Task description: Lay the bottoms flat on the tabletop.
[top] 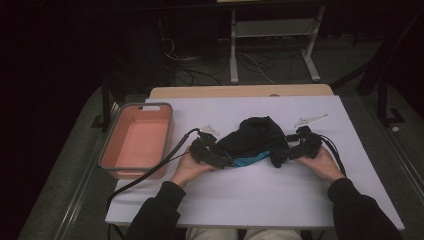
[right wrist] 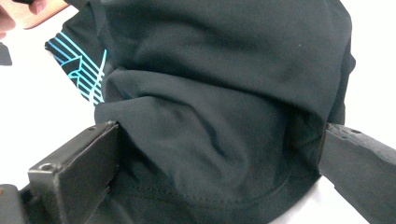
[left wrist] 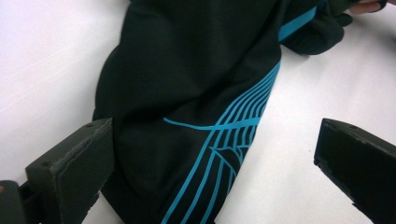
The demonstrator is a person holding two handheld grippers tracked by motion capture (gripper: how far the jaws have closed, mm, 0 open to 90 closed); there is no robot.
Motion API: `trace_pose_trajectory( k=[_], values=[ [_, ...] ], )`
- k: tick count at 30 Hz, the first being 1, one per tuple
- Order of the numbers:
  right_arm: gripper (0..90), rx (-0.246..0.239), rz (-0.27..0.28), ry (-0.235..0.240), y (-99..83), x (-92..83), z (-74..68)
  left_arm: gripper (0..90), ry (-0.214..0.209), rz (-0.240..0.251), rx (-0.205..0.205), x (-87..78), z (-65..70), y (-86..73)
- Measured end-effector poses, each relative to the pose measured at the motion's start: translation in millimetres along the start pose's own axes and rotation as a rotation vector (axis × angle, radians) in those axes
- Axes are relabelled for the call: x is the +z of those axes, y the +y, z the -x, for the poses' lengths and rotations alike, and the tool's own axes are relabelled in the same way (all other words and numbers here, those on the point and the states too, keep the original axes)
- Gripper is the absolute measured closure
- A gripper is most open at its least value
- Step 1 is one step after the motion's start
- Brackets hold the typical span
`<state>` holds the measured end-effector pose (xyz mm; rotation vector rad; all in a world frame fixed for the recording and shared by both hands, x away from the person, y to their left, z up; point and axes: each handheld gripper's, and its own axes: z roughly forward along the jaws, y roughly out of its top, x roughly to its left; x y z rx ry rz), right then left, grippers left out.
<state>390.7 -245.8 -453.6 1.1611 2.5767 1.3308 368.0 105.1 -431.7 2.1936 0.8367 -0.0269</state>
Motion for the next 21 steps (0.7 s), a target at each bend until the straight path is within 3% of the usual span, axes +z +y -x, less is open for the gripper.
trace_pose_trajectory(
  k=[4,7,9,15,18,21],
  values=[
    [0.1,0.006,0.011,-0.002,1.1,1.4,0.0,0.0,0.008,-0.018,0.009,-1.7,2.9,-1.3],
    [3.4,0.008,0.013,0.009,0.9,2.5,1.4,0.3,0.02,-0.04,0.038,0.6,6.1,-3.2],
    [4.8,0.004,0.019,0.009,1.1,3.0,1.6,2.9,0.053,-0.053,0.067,2.2,7.5,-4.9],
    [7.3,0.012,0.028,0.003,1.0,2.8,2.9,18.2,0.176,-0.101,0.147,9.1,9.7,-10.2],
    [7.9,0.018,0.027,0.003,0.3,2.9,4.2,34.3,0.242,-0.099,0.184,12.0,9.8,-12.1],
    [9.1,0.021,0.028,0.006,0.1,3.5,5.0,50.3,0.269,-0.091,0.186,11.5,8.3,-11.2]
  ],
)
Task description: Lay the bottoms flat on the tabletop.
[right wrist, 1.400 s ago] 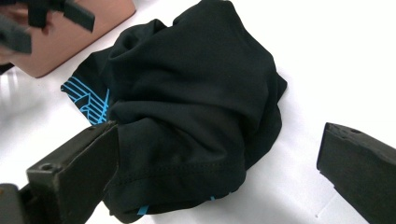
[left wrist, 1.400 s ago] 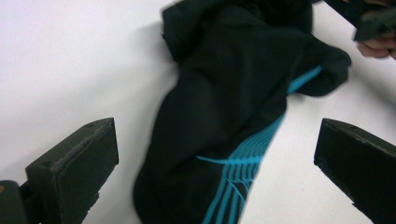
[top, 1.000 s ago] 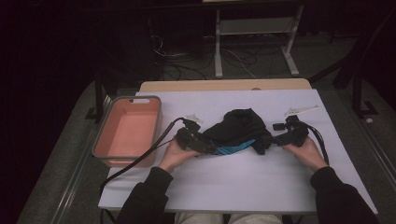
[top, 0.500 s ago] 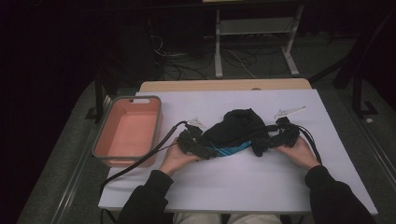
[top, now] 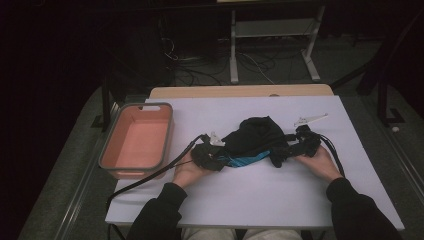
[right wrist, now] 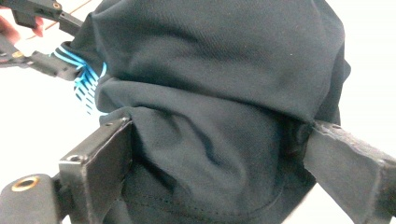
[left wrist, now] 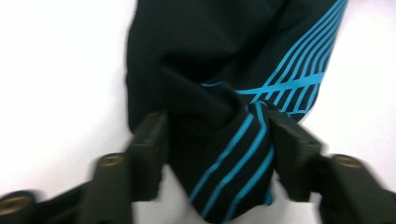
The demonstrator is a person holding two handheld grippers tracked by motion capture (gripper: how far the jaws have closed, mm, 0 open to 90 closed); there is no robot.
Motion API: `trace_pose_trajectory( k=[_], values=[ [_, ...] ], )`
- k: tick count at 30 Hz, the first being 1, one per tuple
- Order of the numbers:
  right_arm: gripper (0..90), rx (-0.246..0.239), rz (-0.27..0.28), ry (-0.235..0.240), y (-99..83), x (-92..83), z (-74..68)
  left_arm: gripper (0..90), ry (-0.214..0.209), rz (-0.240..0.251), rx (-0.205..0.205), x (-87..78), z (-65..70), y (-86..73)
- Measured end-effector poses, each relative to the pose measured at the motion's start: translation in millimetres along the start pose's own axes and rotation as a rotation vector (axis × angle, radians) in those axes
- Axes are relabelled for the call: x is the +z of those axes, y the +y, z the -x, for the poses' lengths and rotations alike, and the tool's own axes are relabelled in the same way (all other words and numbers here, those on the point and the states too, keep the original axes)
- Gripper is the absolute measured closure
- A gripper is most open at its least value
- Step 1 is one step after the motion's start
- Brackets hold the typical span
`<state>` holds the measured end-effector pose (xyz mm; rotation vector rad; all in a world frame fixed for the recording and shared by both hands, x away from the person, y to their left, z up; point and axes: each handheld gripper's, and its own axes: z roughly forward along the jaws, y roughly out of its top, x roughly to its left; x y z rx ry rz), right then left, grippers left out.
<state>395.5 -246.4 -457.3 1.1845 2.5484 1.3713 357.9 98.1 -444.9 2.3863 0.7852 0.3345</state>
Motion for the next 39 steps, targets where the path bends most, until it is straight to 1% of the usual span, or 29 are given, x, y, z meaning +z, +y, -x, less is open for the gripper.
trace_pose_trajectory(
  k=[3,4,6,8,9,10,12,14,15,16,18,20,21,22,23,24,27,31,35,38,39],
  values=[
    [11.8,-0.005,-0.003,0.005,0.0,1.7,-0.1,67.3,0.03,0.003,-0.023,-1.2,-4.2,1.0],
    [14.0,-0.006,-0.006,0.01,0.1,2.7,-0.4,72.7,0.032,0.013,-0.033,-1.6,-5.4,1.5],
    [14.1,-0.008,-0.012,0.009,0.6,5.0,-1.1,77.7,0.018,0.024,-0.048,-2.6,-7.4,3.1],
    [15.0,-0.006,-0.028,0.011,2.8,6.7,-1.6,79.2,0.008,0.03,-0.055,-2.5,-8.0,3.8],
    [17.8,-0.003,-0.03,0.01,3.9,7.2,-2.1,79.5,0.003,0.03,-0.054,-2.5,-8.4,4.0],
    [22.0,-0.005,-0.029,0.012,5.0,7.9,-2.1,79.7,-0.001,0.028,-0.053,-2.9,-9.0,4.2],
    [30.6,0.015,-0.035,0.018,6.4,10.1,-2.4,80.0,-0.016,0.023,-0.055,-4.0,-11.2,5.0],
    [46.6,0.033,-0.035,0.045,7.2,12.0,-2.4,80.3,-0.026,0.022,-0.069,-6.0,-13.2,5.7],
    [53.8,0.038,-0.039,0.044,8.2,12.0,-3.6,80.5,-0.026,0.025,-0.071,-7.0,-13.7,6.0],
    [60.0,0.039,-0.041,0.043,9.4,11.5,-4.6,80.6,-0.026,0.027,-0.071,-8.5,-13.9,6.4],
    [67.2,0.027,-0.045,0.041,10.7,9.1,-6.7,80.7,-0.023,0.036,-0.069,-11.7,-13.6,6.9],
    [69.3,0.025,-0.049,0.047,10.9,6.8,-7.6,80.7,-0.032,0.045,-0.069,-15.7,-12.7,7.3],
    [69.9,0.028,-0.046,0.055,10.7,6.3,-7.6,80.6,-0.036,0.051,-0.065,-17.7,-11.9,7.4],
    [70.4,0.032,-0.046,0.062,10.7,5.8,-7.8,80.7,-0.04,0.058,-0.053,-21.5,-10.7,7.6],
    [71.0,0.04,-0.046,0.075,10.7,4.8,-8.6,80.7,-0.043,0.064,-0.052,-24.4,-9.9,8.0],
    [71.5,0.05,-0.051,0.083,10.8,3.8,-10.4,80.7,-0.044,0.07,-0.049,-27.7,-9.5,8.3],
    [72.5,0.046,-0.069,0.121,11.0,1.9,-18.5,80.7,-0.049,0.094,-0.055,-38.4,-8.4,9.4],
    [73.1,0.011,-0.112,0.181,8.6,5.1,-37.4,80.7,-0.053,0.123,-0.057,-54.2,-8.7,10.5],
    [73.2,-0.021,-0.135,0.248,7.4,7.3,-59.5,80.7,-0.055,0.138,-0.052,-69.5,-11.2,10.4],
    [73.2,-0.049,-0.167,0.277,7.6,10.0,-76.1,80.8,-0.051,0.156,-0.049,-80.0,-13.9,10.0],
    [73.2,-0.052,-0.167,0.289,7.7,10.4,-81.1,80.8,-0.054,0.162,-0.05,-82.5,-14.2,9.8]
  ],
)
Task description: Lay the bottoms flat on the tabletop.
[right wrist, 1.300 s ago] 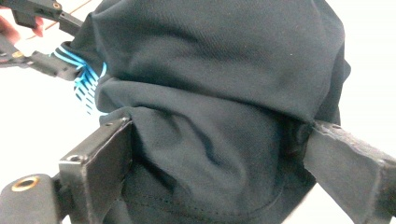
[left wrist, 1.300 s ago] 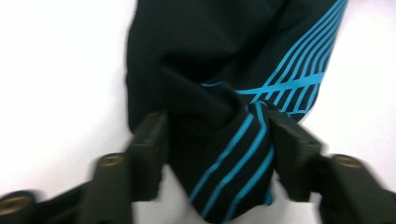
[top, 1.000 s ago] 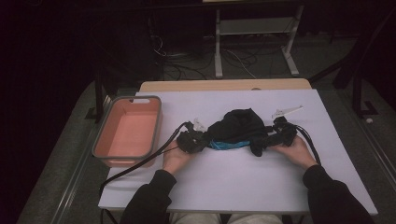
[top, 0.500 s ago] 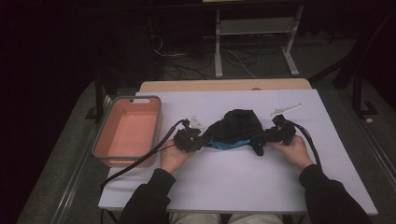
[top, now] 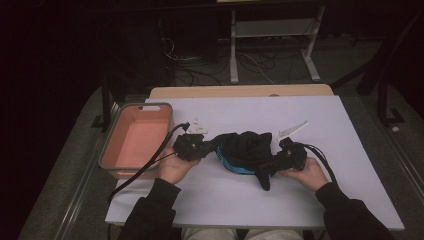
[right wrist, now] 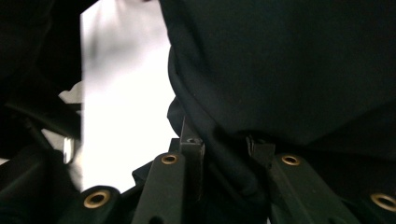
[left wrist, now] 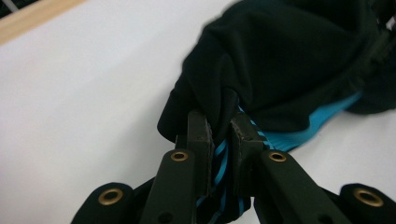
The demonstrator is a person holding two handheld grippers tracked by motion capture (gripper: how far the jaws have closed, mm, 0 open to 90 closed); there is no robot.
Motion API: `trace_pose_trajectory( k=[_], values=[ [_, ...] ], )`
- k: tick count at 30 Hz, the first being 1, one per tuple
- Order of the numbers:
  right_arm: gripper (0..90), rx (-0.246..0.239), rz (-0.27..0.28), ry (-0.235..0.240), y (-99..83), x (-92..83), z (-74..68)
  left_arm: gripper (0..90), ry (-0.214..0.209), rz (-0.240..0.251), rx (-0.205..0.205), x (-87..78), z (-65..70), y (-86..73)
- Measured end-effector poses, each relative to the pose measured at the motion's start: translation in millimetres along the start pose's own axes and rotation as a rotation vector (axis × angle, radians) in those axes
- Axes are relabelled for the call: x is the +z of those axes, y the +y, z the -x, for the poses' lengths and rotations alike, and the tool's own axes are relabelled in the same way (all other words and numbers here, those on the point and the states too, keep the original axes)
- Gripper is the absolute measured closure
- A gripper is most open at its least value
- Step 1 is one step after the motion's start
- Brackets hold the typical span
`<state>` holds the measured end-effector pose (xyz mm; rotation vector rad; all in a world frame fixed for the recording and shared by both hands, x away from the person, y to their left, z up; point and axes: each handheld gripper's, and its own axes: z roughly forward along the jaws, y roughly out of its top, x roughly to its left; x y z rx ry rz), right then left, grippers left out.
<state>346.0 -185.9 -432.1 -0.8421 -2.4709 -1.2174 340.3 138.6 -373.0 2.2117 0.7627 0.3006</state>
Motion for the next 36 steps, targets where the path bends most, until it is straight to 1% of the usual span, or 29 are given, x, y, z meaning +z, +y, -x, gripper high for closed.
trace_pose_trajectory(
  k=[2,3,4,6,7,9,10,11,13,14,16,19,20,21,23,25,27,29,30,33,34,36],
  values=[
    [73.2,-0.006,0.0,0.021,0.8,1.8,-8.9,80.8,-0.004,0.006,0.003,-3.0,0.2,0.2],
    [73.1,-0.017,-0.006,0.018,1.0,2.6,-12.8,80.8,-0.008,0.004,0.005,-3.3,0.4,0.1],
    [73.0,-0.029,-0.021,-0.005,1.0,3.7,-16.9,80.8,-0.013,0.001,0.005,-2.5,0.8,-0.1],
    [72.6,-0.068,-0.079,-0.083,-0.1,7.5,-21.9,80.9,-0.026,-0.011,0.004,1.1,1.7,-0.8],
    [72.0,-0.069,-0.091,-0.105,-1.4,8.6,-22.0,80.9,-0.033,-0.022,0.008,3.7,2.2,-1.4],
    [69.5,-0.042,-0.083,-0.121,-2.8,6.6,-19.2,80.9,-0.047,-0.046,0.016,8.6,3.0,-2.5],
    [67.4,-0.033,-0.083,-0.129,-3.0,4.6,-18.4,80.9,-0.051,-0.049,0.018,10.0,3.2,-2.9],
    [64.7,-0.028,-0.077,-0.137,-3.1,2.1,-18.2,80.8,-0.059,-0.046,0.013,10.6,3.3,-2.7],
    [60.4,-0.037,-0.058,-0.154,-2.7,-4.8,-19.3,80.9,-0.081,-0.029,0.0,9.7,3.1,-1.2],
    [59.3,-0.042,-0.051,-0.161,-2.2,-7.7,-20.3,80.9,-0.098,-0.01,-0.011,8.4,2.5,0.4],
    [56.8,-0.048,-0.034,-0.171,-0.3,-17.0,-21.9,80.9,-0.121,0.006,-0.028,6.2,1.6,3.0],
    [52.5,-0.044,-0.006,-0.173,2.4,-29.0,-22.6,81.0,-0.136,0.022,-0.043,3.5,1.1,6.2],
    [51.8,-0.048,0.001,-0.174,3.4,-32.7,-23.1,81.0,-0.145,0.024,-0.047,2.5,0.1,7.7],
    [50.7,-0.053,0.008,-0.178,4.6,-36.2,-24.0,81.0,-0.143,0.023,-0.051,2.1,0.3,9.8],
    [47.7,-0.055,0.02,-0.191,6.8,-42.5,-25.8,81.0,-0.144,0.025,-0.041,1.9,2.3,15.2],
    [45.1,-0.058,0.028,-0.202,8.3,-48.2,-26.1,81.0,-0.155,0.033,-0.035,2.5,4.7,20.5],
    [40.2,-0.058,0.035,-0.216,8.8,-54.1,-25.7,81.0,-0.158,0.035,-0.02,3.4,8.5,27.8],
    [35.0,-0.058,0.043,-0.232,8.1,-60.0,-24.8,81.1,-0.169,0.044,-0.013,3.7,10.4,34.1],
    [33.9,-0.059,0.052,-0.243,7.4,-63.2,-23.8,81.1,-0.173,0.045,-0.013,3.9,11.1,37.7],
    [30.5,-0.048,0.116,-0.254,5.9,-74.2,-23.0,81.1,-0.192,0.047,0.002,4.4,13.8,50.0],
    [30.4,-0.042,0.142,-0.25,6.0,-77.2,-23.6,81.1,-0.195,0.049,0.007,4.6,15.5,54.4],
    [30.2,-0.043,0.184,-0.223,6.8,-80.4,-25.5,81.1,-0.195,0.048,0.024,5.7,19.5,63.4]
  ],
)
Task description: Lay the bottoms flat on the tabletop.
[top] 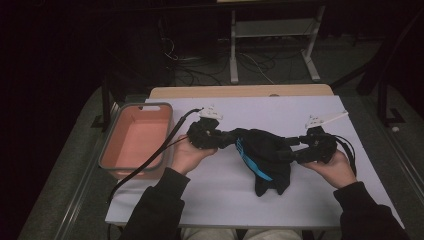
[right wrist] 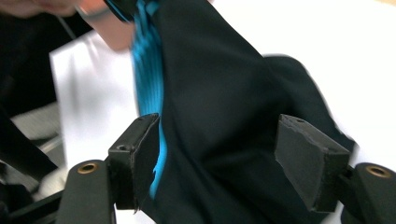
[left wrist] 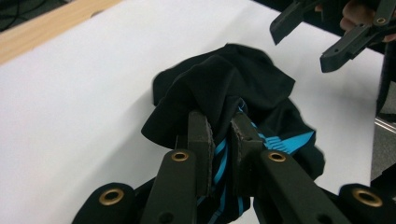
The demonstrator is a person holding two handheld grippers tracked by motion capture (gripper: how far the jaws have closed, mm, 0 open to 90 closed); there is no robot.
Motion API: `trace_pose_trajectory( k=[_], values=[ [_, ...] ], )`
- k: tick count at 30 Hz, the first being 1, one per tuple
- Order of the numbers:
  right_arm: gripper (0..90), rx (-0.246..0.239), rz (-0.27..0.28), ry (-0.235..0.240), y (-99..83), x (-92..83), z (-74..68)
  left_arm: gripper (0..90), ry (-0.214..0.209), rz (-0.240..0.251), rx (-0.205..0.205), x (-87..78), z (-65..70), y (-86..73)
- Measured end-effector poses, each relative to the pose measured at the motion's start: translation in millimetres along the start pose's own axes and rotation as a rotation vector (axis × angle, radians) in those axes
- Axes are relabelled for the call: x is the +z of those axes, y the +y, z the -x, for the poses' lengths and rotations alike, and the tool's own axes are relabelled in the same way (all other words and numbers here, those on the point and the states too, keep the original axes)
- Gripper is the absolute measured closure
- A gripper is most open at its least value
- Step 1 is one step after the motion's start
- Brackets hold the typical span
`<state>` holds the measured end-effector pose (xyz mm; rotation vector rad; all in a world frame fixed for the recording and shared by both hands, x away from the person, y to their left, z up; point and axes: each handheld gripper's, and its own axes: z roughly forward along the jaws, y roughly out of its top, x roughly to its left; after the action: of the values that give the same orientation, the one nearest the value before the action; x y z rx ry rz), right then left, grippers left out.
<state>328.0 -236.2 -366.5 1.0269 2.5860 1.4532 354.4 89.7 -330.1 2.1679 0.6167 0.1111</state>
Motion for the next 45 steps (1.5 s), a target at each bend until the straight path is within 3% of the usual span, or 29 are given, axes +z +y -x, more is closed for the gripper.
trace_pose_trajectory(
  k=[5,12,16,18,19,22,25,29,33,40,42,45],
  values=[
    [29.6,-0.032,0.03,0.025,5.0,4.7,-9.4,81.1,-0.025,-0.015,0.023,12.0,9.0,17.9],
    [29.3,-0.067,0.043,0.04,11.7,19.4,-18.2,81.1,-0.074,-0.02,0.045,33.5,21.8,31.3],
    [27.4,-0.063,0.052,-0.027,12.6,32.7,-13.6,81.1,-0.082,-0.022,0.046,41.9,23.4,37.6],
    [33.5,-0.055,0.044,-0.036,12.7,38.0,-10.3,81.1,-0.081,-0.031,0.051,45.2,22.8,40.8],
    [41.4,-0.05,0.041,-0.051,12.9,39.5,-9.5,81.0,-0.085,-0.028,0.047,46.9,22.7,42.2],
    [56.1,-0.018,0.05,-0.092,14.0,40.7,-4.4,80.9,-0.089,-0.022,0.034,52.3,20.6,45.6],
    [78.1,0.005,0.056,-0.111,13.8,36.8,2.8,80.8,-0.086,-0.029,0.035,59.5,19.6,50.0],
    [80.3,0.041,0.076,-0.126,13.5,25.2,14.1,77.2,-0.083,0.013,0.037,63.8,20.8,56.5],
    [80.6,0.088,0.083,-0.191,11.3,12.1,29.7,65.8,-0.082,0.055,0.008,62.3,20.6,57.5],
    [80.7,0.221,0.101,-0.222,-4.7,-2.8,72.6,56.1,-0.058,0.006,-0.001,62.3,22.3,46.9],
    [80.7,0.244,0.103,-0.223,-9.0,-5.0,80.7,53.8,-0.029,-0.026,0.01,65.5,23.6,41.8],
    [80.6,0.269,0.1,-0.229,-14.1,-7.3,88.5,53.5,-0.042,-0.032,-0.014,69.0,22.0,31.3]
  ],
)
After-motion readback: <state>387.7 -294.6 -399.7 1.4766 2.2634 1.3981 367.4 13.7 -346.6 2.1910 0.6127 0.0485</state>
